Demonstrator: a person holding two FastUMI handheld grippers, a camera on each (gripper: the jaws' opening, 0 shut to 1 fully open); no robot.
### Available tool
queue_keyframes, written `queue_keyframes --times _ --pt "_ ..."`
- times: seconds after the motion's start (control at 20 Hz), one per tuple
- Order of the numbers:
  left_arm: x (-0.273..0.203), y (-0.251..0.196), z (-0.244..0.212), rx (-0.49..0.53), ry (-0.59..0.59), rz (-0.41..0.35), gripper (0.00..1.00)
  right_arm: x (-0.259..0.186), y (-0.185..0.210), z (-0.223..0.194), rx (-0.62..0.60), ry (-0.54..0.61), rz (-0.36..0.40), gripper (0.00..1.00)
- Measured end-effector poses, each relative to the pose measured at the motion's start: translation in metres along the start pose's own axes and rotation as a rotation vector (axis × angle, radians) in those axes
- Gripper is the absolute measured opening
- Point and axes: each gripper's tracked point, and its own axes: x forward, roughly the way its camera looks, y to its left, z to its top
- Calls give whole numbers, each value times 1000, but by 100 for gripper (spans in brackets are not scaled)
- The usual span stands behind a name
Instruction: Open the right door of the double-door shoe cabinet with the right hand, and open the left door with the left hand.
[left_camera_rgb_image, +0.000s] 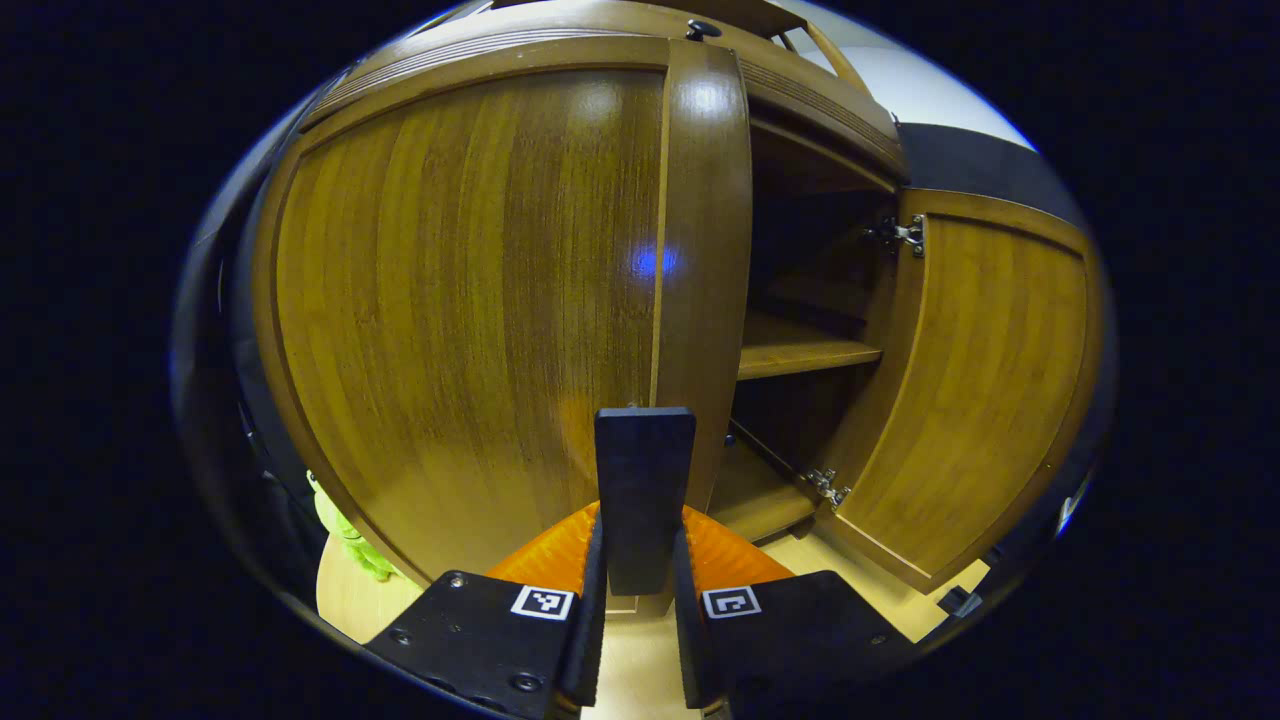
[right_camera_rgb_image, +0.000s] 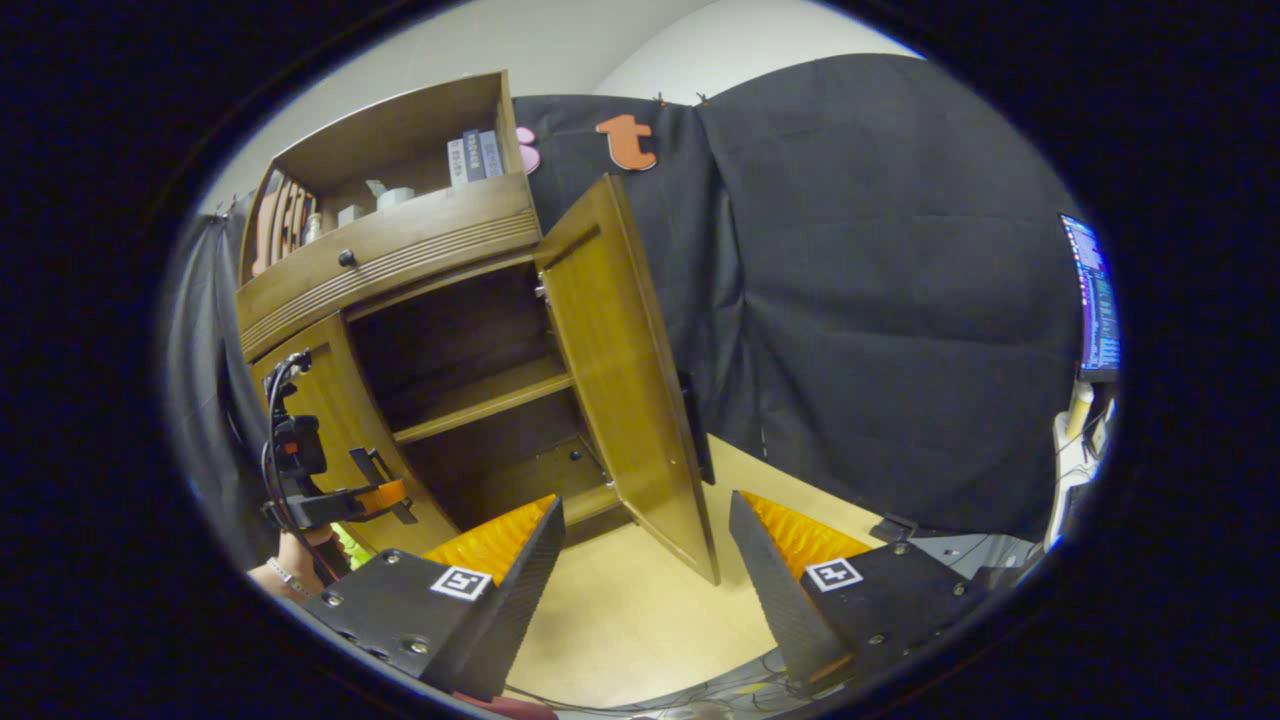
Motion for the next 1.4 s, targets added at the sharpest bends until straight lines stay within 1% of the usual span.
queue_keyframes --times 0.2,0.25,0.35,0.4,0.55,0.75,0.8,0.85,0.95,1.2,1.25,1.3,1.4 --pt "-29 1 -8 -4 -11 -32 33 13 26 -4 -21 25 73 98" --pt "-36 3 -10 -9 -7 -34 31 16 34 -5 -25 29 93 98" --pt "-47 4 -14 -27 -8 -39 35 21 50 -7 -35 38 134 98" --pt "-55 6 -16 -36 -11 -42 33 22 58 -9 -42 42 155 98" --pt "-72 11 -23 -44 -9 -40 33 28 82 -16 -64 71 219 98" --pt "-87 18 -28 -60 -9 -24 33 36 113 -24 -90 104 299 98" --pt "-92 20 -29 -64 -11 -19 33 37 119 -26 -97 111 316 100" --pt "-98 23 -30 -69 -14 -12 33 39 126 -27 -105 118 335 98" --pt "-108 27 -32 -80 -21 4 33 43 138 -31 -118 137 370 98" --pt "-132 45 -41 -120 -27 57 33 44 162 -37 -143 150 442 98" --pt "-137 48 -42 -129 -28 69 35 45 166 -40 -149 156 454 98" --pt "-143 53 -44 -137 -29 82 33 45 170 -42 -153 165 466 98" --pt "-154 62 -47 -163 -30 113 32 45 178 -47 -156 184 493 98"
